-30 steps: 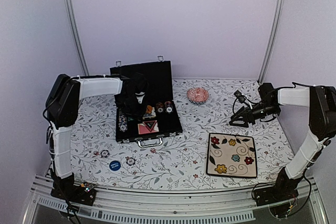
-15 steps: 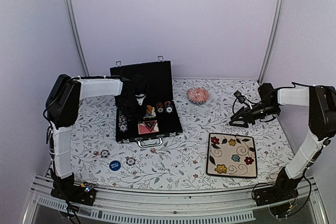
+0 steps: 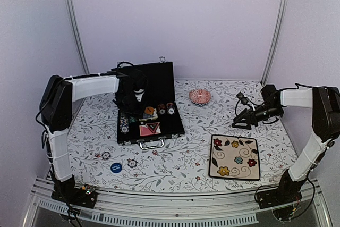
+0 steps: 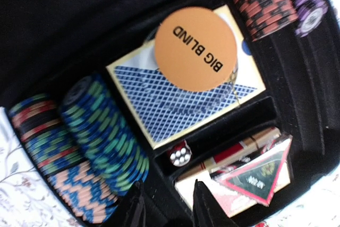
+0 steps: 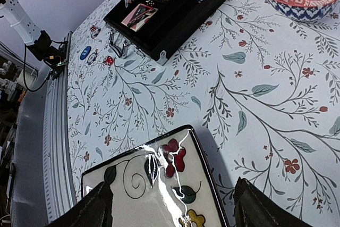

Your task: Pack up texas hold em set

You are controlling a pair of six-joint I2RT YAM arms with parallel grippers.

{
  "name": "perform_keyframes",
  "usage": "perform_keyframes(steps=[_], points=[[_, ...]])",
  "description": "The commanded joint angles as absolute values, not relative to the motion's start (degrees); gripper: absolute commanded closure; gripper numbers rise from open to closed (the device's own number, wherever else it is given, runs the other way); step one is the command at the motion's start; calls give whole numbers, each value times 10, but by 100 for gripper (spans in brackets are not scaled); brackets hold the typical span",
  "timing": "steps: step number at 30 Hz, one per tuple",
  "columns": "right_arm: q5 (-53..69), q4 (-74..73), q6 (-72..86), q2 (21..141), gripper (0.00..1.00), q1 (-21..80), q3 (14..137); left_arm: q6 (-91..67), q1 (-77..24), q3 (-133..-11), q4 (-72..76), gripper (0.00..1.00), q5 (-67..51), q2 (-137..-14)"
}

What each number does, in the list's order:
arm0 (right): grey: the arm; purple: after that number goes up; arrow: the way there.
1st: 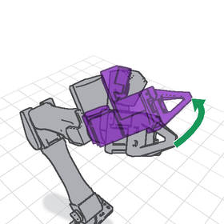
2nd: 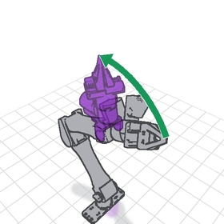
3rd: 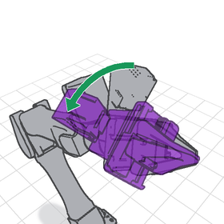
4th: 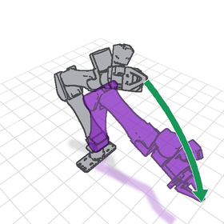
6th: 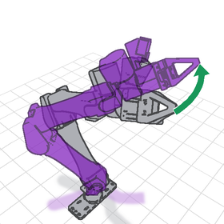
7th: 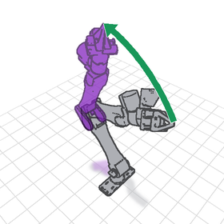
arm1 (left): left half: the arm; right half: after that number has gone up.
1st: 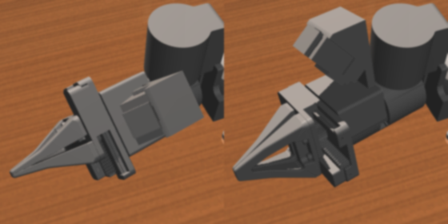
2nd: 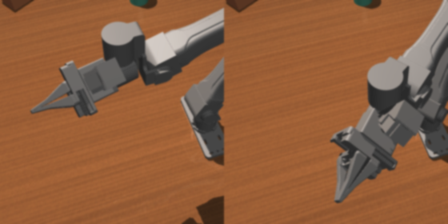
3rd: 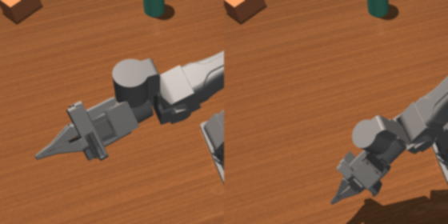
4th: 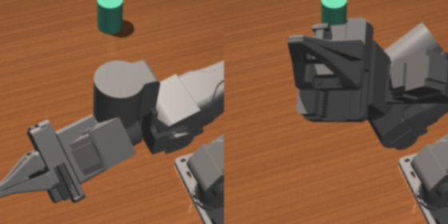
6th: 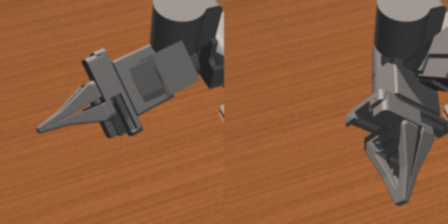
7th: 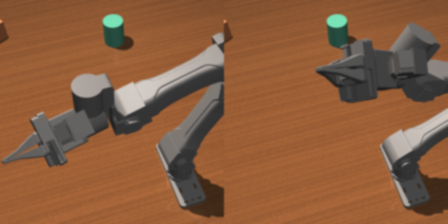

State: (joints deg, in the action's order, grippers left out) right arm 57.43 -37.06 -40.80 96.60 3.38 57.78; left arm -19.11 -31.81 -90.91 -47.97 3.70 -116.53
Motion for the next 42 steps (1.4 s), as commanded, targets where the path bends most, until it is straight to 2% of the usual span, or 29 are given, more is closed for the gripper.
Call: perform_keyframes(steps=[1,12,23,33,42], points=[[582,-377,-414,966,21,36,590,-201,-316,-898,-511,68,61,-1077],[580,-379,-417,958,21,36,591,-258,-303,-682,-578,68,70,-899],[582,-384,-423,951,21,38,591,-307,-214,-520,-587,58,19,-798],[581,-386,-427,951,21,40,592,-306,-169,-465,-552,59,-3,-813],[579,-387,-426,951,21,41,591,-295,-150,-463,-508,60,-6,-860]])
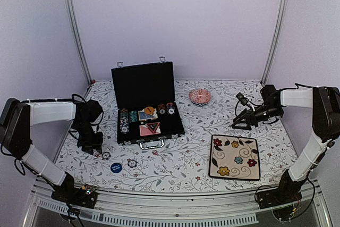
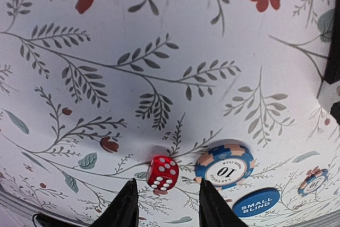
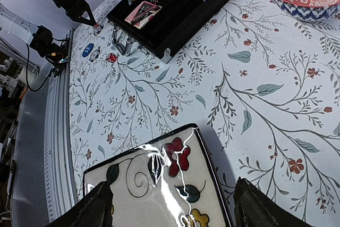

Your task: Pack up texas hold em set

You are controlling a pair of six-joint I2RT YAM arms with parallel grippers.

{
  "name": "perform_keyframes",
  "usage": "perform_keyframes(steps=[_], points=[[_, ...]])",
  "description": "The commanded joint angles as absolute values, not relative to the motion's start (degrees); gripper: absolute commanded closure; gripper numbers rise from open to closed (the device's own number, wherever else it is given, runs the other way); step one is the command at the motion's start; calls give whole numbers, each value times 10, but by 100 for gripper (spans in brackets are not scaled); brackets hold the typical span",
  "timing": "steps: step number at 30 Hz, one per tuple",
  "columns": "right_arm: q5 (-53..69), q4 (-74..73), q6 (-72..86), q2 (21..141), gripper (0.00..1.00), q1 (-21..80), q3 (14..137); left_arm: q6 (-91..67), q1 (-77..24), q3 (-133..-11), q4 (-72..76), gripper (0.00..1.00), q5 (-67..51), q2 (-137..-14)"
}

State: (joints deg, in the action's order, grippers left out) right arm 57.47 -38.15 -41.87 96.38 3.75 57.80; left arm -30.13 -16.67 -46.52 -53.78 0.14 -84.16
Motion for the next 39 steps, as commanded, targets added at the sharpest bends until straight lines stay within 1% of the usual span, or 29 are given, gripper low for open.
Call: perform_keyframes(steps=[1,6,15,24,28,32,39], points=[[579,-387,-426,951,21,41,591,-293,-147,-465,-507,60,-3,-865],[577,-386,-427,953,21,41,591,-286,-143,-468,-500,62,-1,-886],[576,-387,-429,961,21,41,592,-285,-143,-467,-505,77,-19,-886],[578,-396,-433,968,21,42,597,-281,-143,-473,-523,86,-24,-889],[579,-398,-434,966,21,42,597,-287,-149,-522,-580,88,7,-867],[581,-399,-435,968,21,42,599,-292,-165,-595,-615,88,9,-855],[583,-401,-436,965,21,43,601,-288,-234,-739,-582,89,-15,-933]])
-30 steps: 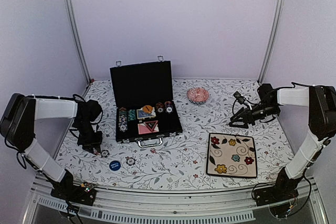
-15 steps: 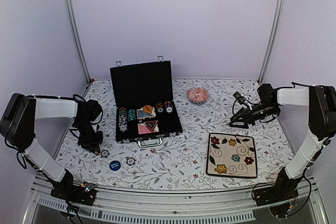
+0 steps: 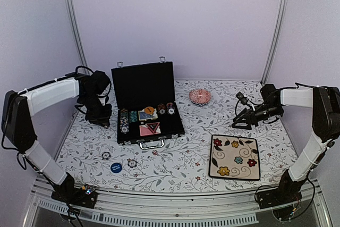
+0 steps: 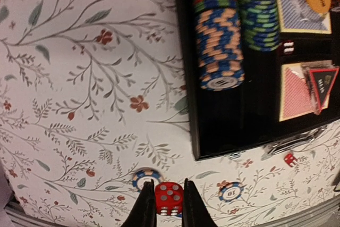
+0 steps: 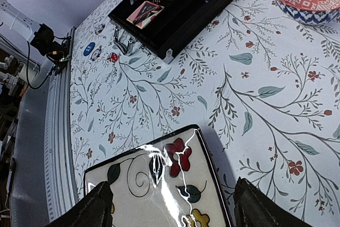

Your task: Pack up texas hold em set

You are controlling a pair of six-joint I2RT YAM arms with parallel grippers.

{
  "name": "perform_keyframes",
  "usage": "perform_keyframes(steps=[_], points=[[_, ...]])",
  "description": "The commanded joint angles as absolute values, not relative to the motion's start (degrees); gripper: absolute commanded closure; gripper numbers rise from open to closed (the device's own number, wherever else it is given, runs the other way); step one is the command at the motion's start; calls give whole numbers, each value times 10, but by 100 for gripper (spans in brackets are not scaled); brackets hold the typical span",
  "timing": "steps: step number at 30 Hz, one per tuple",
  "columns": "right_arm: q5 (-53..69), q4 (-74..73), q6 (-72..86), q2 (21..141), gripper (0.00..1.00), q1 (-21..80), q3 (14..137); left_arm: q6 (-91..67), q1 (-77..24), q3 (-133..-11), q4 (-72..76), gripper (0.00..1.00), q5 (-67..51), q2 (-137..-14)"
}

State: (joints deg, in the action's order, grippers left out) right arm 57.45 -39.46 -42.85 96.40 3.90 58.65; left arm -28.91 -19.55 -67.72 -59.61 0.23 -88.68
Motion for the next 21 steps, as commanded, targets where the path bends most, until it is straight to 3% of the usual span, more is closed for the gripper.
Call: perform_keyframes(steps=[1,11,21], points=[[583,-401,-436,964,21,44,601,-286,-246,-760,-571,89,-18,-950],[583,-401,-433,956,21,44,599,-264,-310,-977,-517,89,-34,-1163],[581,-401,-434,953,21,44,597,-270,-320,-1064,-493,90,-42,-1280]])
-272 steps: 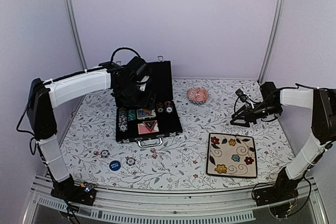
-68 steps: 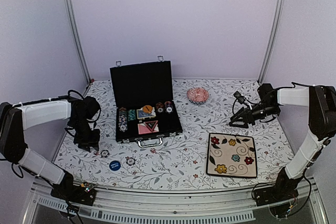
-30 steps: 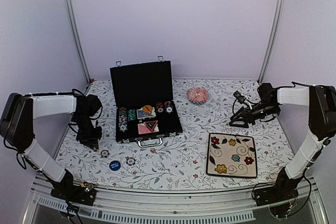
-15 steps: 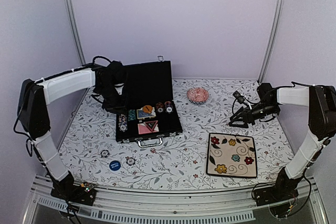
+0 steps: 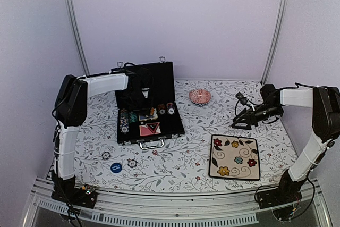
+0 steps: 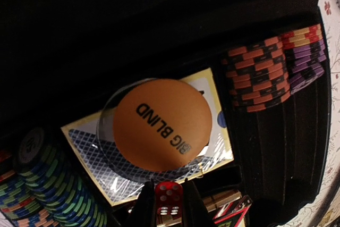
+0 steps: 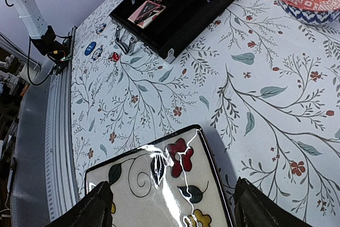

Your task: Pack up texas hold em set

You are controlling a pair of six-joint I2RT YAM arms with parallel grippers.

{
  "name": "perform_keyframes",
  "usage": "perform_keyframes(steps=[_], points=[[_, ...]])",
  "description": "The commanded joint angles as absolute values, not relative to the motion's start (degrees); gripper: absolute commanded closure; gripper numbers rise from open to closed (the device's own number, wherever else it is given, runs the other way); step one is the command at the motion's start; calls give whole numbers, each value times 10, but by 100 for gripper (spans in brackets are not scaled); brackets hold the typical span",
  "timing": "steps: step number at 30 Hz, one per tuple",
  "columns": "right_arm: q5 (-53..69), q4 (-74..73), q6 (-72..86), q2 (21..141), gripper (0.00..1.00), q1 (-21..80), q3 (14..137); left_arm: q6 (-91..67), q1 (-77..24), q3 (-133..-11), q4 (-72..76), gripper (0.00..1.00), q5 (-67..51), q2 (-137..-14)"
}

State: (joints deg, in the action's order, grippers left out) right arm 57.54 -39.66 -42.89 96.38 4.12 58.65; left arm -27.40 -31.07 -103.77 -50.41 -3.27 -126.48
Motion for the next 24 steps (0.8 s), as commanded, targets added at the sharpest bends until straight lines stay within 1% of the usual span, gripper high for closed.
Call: perform_keyframes(steps=[1,7,18,24], points=[[580,-401,-435,954,21,44,596,-271,-321,-1065,-493,90,-42,-1284],[580,-401,-436,958,21,44,598,-270,-327,-1049,-501,90,-38,-1284],[580,-401,-435,967,21,44,599,-274,-336,-986,-493,91,-25,-1226],[580,-401,-434,968,21,45,599,-272,-336,-978,-493,90,-17,-1234]])
